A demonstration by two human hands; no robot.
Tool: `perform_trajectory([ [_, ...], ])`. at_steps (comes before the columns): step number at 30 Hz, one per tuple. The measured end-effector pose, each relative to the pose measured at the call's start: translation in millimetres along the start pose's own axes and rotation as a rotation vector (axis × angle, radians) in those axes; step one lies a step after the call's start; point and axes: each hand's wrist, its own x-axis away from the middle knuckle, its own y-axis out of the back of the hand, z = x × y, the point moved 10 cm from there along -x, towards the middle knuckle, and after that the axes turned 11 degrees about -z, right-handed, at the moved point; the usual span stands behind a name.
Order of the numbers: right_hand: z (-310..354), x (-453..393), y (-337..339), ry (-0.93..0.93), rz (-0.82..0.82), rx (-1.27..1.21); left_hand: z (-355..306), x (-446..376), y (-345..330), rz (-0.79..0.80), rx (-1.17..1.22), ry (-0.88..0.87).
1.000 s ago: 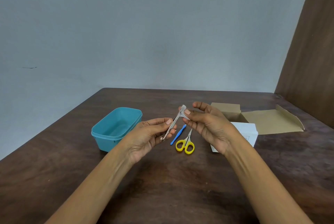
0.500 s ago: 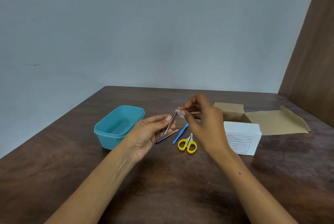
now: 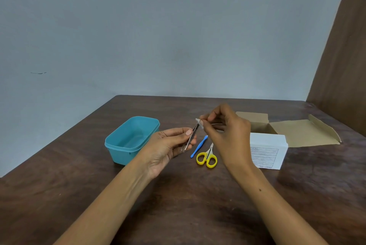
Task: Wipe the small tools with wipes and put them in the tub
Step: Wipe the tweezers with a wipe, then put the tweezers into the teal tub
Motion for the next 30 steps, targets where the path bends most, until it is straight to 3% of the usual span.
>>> perform_trajectory([
  [5, 4, 8, -15, 0.015, 0.121, -0.051, -4, -3, 4, -0.005, 0.011, -0.031],
  [13, -8, -3, 8, -0.002, -0.064, -0.003, 1, 1, -4, 0.043, -0.060, -0.011],
  [21, -4, -2, -2, 0.062, -0.003, 0.056, 1, -1, 0, -0.001, -0.017, -0.014],
  [26, -22, -9, 17, -0.198, -0.158, -0.177, -9, 0, 3, -0.037, -0.047, -0.102],
  [30, -20, -6, 12, -0.188, -0.121, -0.129, -24, 2, 13, -0.128, -0.134, -0.220],
])
